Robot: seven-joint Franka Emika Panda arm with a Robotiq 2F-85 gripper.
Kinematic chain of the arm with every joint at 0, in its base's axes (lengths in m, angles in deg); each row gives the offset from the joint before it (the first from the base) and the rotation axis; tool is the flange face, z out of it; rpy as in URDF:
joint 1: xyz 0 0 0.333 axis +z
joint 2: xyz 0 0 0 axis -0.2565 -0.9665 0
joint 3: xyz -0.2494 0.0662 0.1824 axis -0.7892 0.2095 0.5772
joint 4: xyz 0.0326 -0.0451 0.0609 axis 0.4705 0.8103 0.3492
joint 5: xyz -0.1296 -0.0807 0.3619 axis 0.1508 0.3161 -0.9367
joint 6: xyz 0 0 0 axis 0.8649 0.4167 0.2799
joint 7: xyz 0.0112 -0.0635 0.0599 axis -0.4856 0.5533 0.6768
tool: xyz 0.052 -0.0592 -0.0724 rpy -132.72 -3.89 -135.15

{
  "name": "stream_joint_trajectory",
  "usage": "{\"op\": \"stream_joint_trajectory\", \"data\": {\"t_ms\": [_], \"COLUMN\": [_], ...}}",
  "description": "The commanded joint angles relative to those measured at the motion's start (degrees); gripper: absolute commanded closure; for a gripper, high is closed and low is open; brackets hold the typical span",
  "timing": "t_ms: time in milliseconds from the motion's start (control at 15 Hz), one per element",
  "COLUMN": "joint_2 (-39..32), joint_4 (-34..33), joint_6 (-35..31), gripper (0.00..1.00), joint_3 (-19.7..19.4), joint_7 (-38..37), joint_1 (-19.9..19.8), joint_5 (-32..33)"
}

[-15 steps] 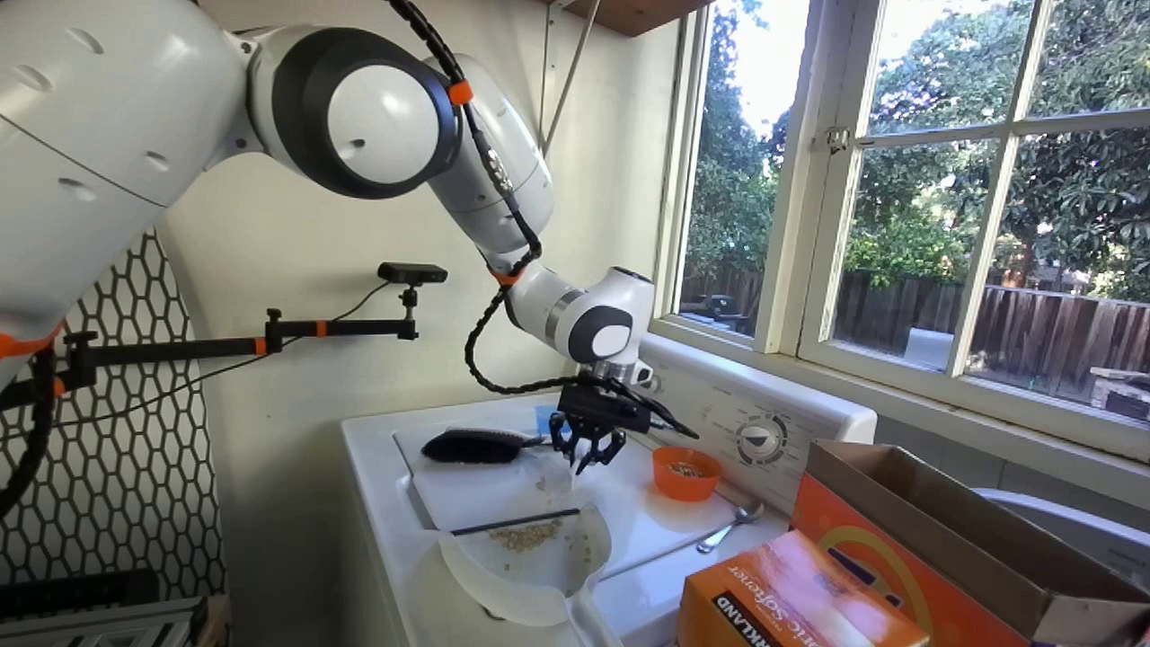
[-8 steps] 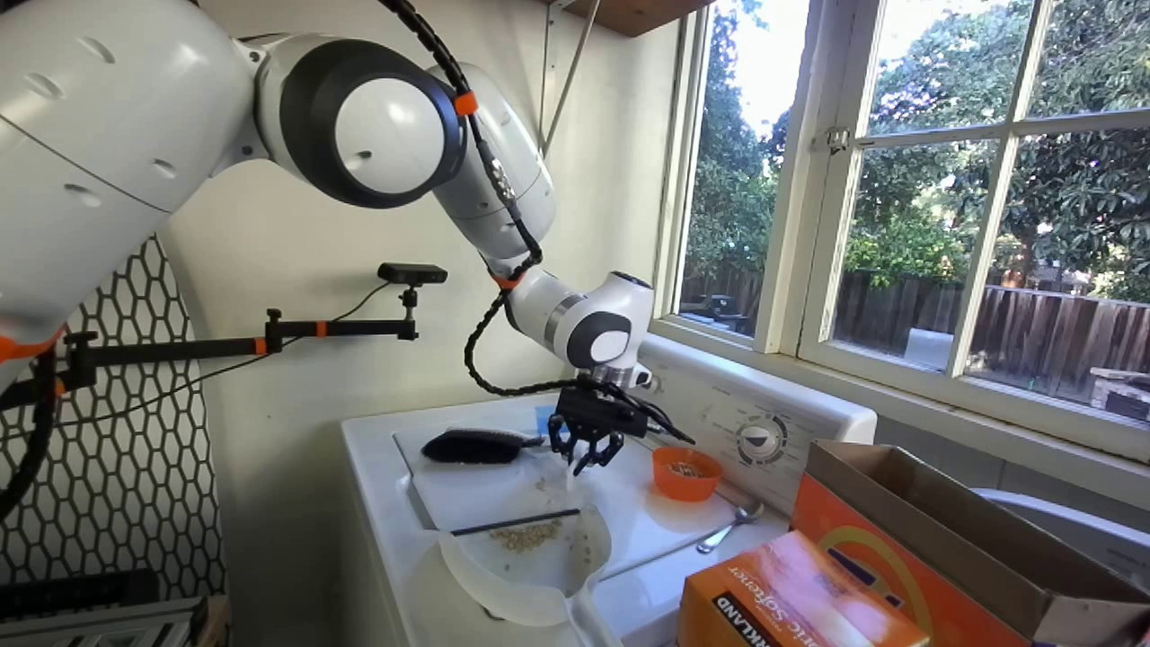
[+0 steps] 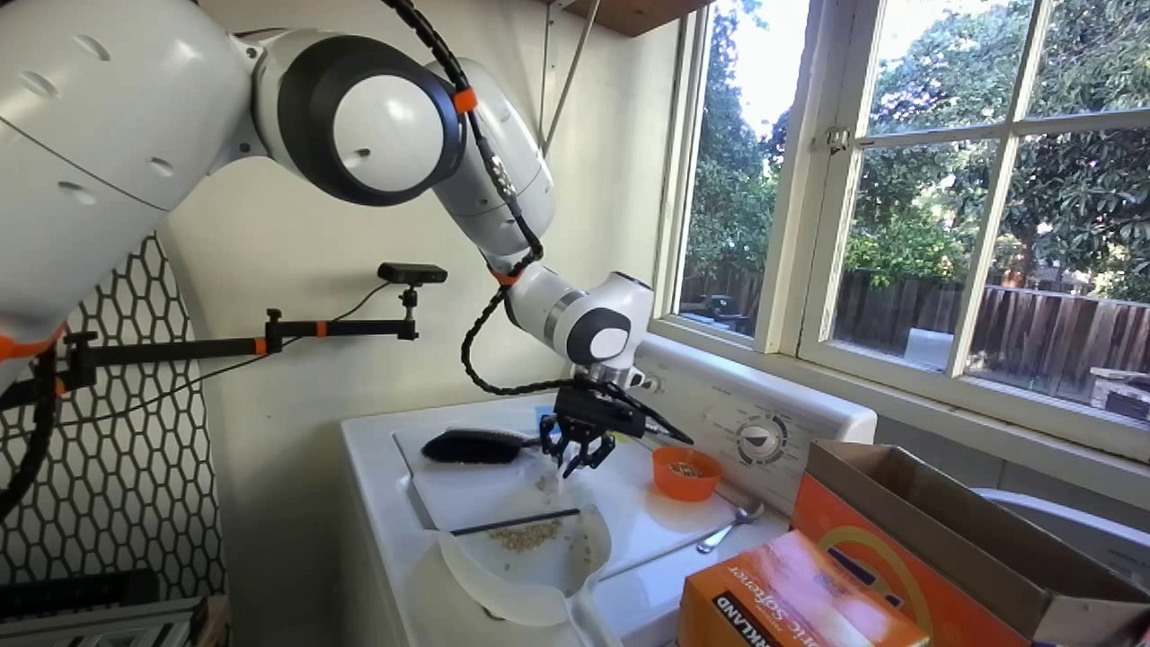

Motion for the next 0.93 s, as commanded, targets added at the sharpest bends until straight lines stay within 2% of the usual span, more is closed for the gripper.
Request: {"op": "stream_joint_trajectory", "data": {"t_ms": [0, 400, 867], "joint_2": [1.4, 1.8, 2.3], "joint_4": [1.2, 0.9, 0.4], "joint_6": [4.1, 9.9, 19.6], "gripper": [0.97, 0.97, 0.97], "joint_3": [0.4, 0.0, -1.4], "joint_7": [2.4, 5.8, 8.3], "joint_1": [-0.6, -0.3, 0.5], "joint_5": [-0.6, -0.3, 1.2]}}
